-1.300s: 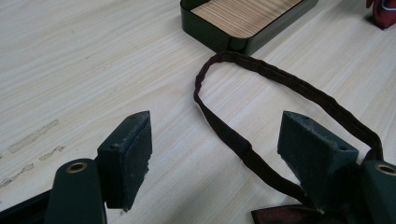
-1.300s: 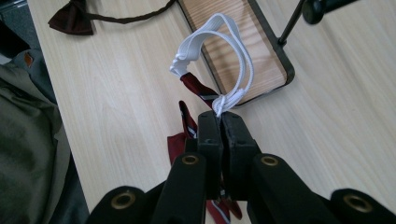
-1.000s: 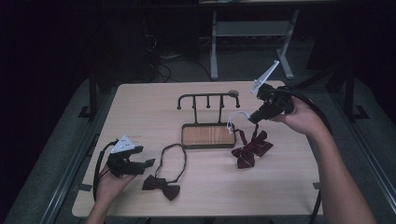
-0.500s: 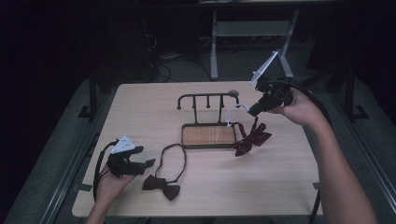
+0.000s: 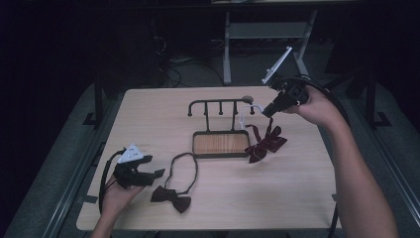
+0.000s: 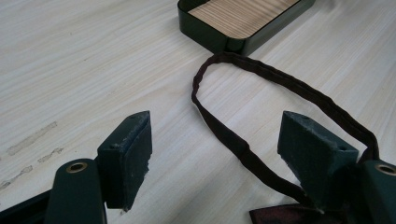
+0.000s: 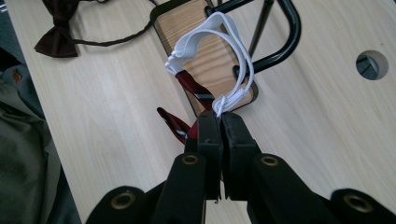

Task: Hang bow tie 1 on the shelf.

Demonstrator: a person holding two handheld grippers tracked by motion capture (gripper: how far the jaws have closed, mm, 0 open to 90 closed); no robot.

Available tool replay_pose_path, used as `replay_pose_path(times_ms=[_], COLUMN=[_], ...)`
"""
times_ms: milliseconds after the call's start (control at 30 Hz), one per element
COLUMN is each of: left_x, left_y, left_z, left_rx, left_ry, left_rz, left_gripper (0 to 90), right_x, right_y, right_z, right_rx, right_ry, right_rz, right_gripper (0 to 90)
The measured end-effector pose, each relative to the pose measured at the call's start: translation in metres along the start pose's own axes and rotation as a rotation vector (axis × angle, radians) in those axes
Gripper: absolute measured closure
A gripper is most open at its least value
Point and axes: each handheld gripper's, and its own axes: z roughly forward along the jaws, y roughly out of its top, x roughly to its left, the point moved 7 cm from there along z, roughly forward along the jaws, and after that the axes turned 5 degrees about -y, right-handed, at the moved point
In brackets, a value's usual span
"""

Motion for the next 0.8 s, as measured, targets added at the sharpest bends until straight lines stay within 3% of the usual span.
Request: replay_pose_path(times_ms=[333, 800], left_x=[-0.001, -0.002], left_y=[0.0, 0.0], left_z=[0.0, 0.001], left_rx=[0.003, 0.007], left_ry=[-0.003, -0.011], left_rz=[0.004, 0.011], left_gripper=[26.3, 26.3], right_x=[-0.011, -0.028], right_y=[0.005, 0.006], right_z=[-0.002, 0.014], right_rx=[0.01, 0.052], right_ry=[-0.017, -0.013], right_rz=[0.02, 0.065], right_gripper=[86.7, 86.6])
